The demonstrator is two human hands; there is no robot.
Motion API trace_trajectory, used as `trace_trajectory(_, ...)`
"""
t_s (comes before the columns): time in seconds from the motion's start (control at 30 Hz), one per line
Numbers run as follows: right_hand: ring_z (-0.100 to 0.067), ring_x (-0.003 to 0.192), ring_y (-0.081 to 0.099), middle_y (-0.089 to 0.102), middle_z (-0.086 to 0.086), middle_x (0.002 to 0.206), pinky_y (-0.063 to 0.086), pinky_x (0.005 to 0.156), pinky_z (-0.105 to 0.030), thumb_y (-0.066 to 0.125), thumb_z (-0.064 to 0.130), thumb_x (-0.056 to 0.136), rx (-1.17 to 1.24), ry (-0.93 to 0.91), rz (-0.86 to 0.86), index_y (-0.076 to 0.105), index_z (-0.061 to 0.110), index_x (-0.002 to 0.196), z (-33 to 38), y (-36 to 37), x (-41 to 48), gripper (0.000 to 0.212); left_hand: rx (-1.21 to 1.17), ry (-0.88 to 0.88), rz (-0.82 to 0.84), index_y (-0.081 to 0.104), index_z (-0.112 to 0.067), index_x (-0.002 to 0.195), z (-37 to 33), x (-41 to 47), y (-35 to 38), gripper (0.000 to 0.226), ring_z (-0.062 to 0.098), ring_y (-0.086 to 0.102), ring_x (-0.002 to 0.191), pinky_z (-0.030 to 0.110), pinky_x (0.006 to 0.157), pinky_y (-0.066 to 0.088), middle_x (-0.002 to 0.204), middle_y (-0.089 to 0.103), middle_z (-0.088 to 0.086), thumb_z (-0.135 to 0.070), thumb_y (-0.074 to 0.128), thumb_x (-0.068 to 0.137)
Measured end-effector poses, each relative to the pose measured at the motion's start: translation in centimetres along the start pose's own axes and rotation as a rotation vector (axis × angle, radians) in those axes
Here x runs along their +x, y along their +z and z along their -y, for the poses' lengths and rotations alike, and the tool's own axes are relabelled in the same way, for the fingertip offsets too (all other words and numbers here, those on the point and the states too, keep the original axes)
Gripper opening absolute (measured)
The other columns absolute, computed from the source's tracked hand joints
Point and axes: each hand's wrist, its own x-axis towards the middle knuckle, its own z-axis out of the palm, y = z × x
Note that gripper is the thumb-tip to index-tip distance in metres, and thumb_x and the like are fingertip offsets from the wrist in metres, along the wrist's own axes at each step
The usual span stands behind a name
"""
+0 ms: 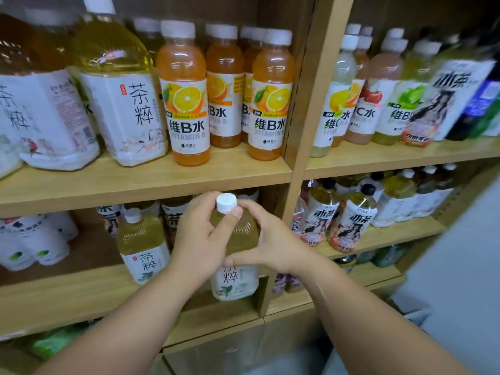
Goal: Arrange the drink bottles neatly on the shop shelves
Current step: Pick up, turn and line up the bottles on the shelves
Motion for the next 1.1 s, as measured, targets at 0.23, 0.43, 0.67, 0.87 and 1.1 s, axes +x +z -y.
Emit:
trace_trajectory(0.23,-0.017,0.119,0.062,0.065,0.004,0.125,0.051,0.102,-0.052,0.096,0.012,0.065,0.026,-0.025,-0.087,0.052,0.027,0.138,0.5,-4.3,-4.3,0.086,-0.070,0.143,0.082,0.066,-0.035,0.100,-5.0,0.0,2.8,0.020,0.010,0.060,0.098,0.042,0.083,0.051,0.096,0.064,-0.018,-0.048,0.058,0.087)
trace_trajectory(0.43,-0.004,0.130,0.055,0.060,0.018,0.137,0.048,0.104,-0.028,0.093,0.021,0.070,0.162,-0.114,-0.193,0.046,0.032,0.145,-0.9,-10.5,-6.8,0.089,-0.199,0.160,0.026,0.068,-0.033,0.092,-11.1,1.5,7.2,0.010,0.006,0.063,0.084,0.021,0.073,0.048,0.088,0.069,-0.010,-0.041,0.064,0.088)
trace_trajectory(0.67,0.027,0.124,0.042,0.043,0.058,0.125,0.035,0.093,0.002,0.082,0.029,0.079,0.235,-0.226,-0.320,0.024,0.036,0.154,-3.2,-18.0,-10.2,0.095,-0.279,0.181,-0.044,0.070,-0.027,0.095,-17.9,4.3,15.5,0.019,0.022,0.066,0.083,0.048,0.077,0.055,0.088,0.071,-0.002,-0.045,0.065,0.089)
trace_trajectory(0.87,0.031,0.118,0.041,0.045,0.058,0.121,0.034,0.089,0.005,0.089,0.022,0.074,0.228,-0.277,-0.441,0.033,0.035,0.151,-3.9,-24.4,-9.6,0.096,-0.206,0.145,-0.074,0.071,-0.026,0.099,-22.9,7.6,19.9,0.025,0.025,0.070,0.087,0.054,0.081,0.058,0.091,0.074,0.000,-0.048,0.064,0.089)
trace_trajectory(1.1,0.009,0.125,0.053,0.054,0.029,0.136,0.048,0.103,-0.019,0.089,0.037,0.073,0.254,-0.308,-0.579,0.037,0.040,0.149,-4.6,-30.1,-6.2,0.092,0.291,0.243,-0.434,0.057,-0.018,0.129,-19.4,10.3,19.6,0.049,0.015,0.051,0.121,0.033,0.102,0.042,0.125,0.056,-0.005,-0.049,0.059,0.091)
